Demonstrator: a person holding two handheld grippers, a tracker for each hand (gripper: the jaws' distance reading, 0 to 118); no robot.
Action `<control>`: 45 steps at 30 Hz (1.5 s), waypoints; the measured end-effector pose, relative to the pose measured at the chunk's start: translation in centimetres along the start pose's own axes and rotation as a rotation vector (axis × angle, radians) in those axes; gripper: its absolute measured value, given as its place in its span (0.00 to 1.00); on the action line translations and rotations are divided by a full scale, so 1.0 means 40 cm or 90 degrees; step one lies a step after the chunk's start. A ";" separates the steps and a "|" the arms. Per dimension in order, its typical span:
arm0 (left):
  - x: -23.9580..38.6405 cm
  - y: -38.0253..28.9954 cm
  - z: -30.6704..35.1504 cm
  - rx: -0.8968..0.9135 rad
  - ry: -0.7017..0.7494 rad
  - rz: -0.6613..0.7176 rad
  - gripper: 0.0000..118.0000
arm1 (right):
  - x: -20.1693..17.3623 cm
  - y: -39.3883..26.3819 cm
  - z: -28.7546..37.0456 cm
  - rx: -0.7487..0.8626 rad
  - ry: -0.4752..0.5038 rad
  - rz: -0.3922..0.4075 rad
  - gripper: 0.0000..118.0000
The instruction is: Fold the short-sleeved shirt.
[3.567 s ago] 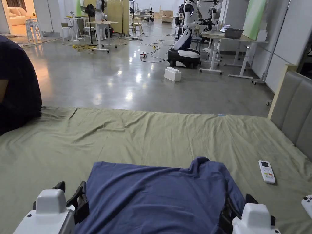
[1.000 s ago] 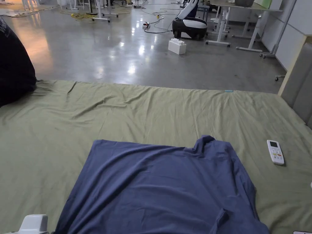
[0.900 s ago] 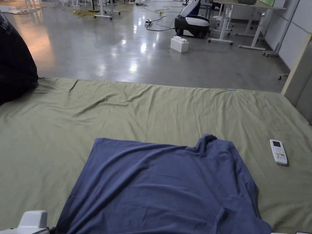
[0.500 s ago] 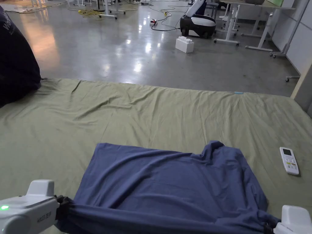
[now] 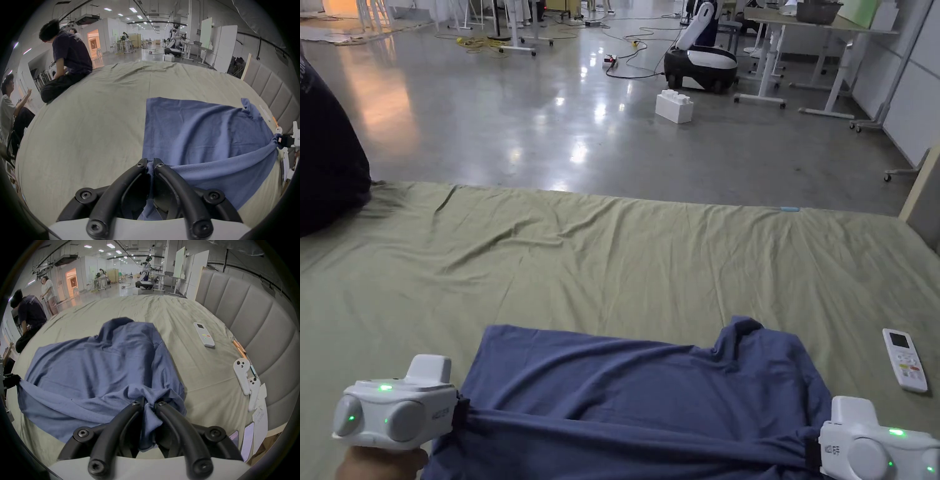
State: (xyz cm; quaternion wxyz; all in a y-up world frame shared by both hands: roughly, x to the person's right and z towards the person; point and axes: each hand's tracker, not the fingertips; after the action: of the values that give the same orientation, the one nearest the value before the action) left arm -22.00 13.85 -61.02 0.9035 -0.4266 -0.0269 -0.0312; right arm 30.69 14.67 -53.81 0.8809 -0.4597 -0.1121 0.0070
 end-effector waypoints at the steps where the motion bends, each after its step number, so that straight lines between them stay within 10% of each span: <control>1: 0.002 0.000 -0.013 -0.004 0.000 0.000 0.06 | 0.002 -0.002 -0.014 -0.006 0.000 0.003 0.09; 5: -0.004 -0.004 -0.050 -0.009 -0.001 -0.004 0.06 | -0.001 -0.018 -0.029 -0.004 0.004 0.009 0.12; 8: 0.019 -0.010 0.006 0.022 -0.004 0.002 0.10 | 0.004 -0.025 0.019 0.052 -0.006 0.016 0.40; 12: 0.036 -0.014 0.097 0.114 -0.024 -0.007 0.49 | 0.000 -0.045 0.149 0.220 0.018 -0.013 0.57; 18: 0.110 -0.044 0.311 0.313 -0.039 -0.017 0.49 | -0.063 -0.091 0.356 0.450 -0.007 -0.024 0.70; 25: 0.160 -0.090 0.489 0.437 0.000 0.016 0.33 | -0.119 -0.147 0.458 0.551 -0.027 0.006 0.38; 29: 0.160 -0.119 0.528 0.444 0.006 0.022 0.04 | -0.128 -0.173 0.479 0.553 -0.003 -0.005 0.03; 45: -0.027 -0.158 0.355 0.119 -0.010 0.079 0.01 | -0.105 -0.209 0.463 0.515 -0.005 -0.005 0.01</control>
State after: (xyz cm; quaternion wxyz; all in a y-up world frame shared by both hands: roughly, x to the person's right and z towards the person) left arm -23.88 20.87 -47.24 0.9394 -0.3414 -0.0103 0.0305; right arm 22.05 24.34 -37.59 0.9904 -0.0751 -0.1052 0.0490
